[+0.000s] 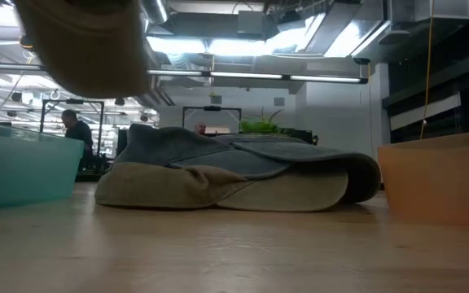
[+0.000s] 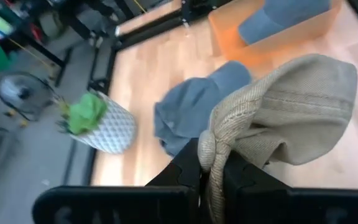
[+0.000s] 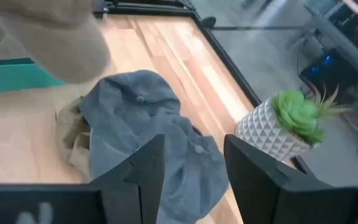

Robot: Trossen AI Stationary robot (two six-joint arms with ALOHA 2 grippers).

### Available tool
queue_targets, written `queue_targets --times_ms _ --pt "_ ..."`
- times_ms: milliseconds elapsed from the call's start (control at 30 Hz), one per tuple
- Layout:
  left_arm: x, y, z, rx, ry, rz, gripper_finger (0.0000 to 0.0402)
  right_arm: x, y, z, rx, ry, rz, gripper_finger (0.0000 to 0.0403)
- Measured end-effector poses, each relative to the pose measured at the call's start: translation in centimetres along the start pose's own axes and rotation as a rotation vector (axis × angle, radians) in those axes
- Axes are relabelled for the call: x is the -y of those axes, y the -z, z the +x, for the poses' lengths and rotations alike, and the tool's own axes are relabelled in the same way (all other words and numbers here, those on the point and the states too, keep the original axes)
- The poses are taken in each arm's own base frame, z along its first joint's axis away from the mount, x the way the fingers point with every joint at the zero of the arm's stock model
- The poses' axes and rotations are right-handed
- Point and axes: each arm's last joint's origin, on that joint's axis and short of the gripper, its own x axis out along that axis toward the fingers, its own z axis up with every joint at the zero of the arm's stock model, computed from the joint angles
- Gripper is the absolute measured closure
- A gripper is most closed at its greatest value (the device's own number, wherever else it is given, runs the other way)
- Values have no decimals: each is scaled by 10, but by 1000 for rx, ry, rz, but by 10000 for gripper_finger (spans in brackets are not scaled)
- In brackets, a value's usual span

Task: Pick & Place hat
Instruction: Put the brown cap into the blue bin

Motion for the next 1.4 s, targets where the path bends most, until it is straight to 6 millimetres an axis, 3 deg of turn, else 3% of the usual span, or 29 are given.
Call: queue_targets --times_ms 267,600,1000,1400 --pt "3 11 -29 -94 77 -192 388 -1 1 -1 0 0 30 240" --pt "14 31 -35 -290 56 -262 387 -1 1 -1 1 2 37 240" --pt "52 51 -13 -404 4 -218 387 0 0 0 1 5 39 240" --pt "98 66 0 -462 -26 13 387 0 0 0 1 4 44 240"
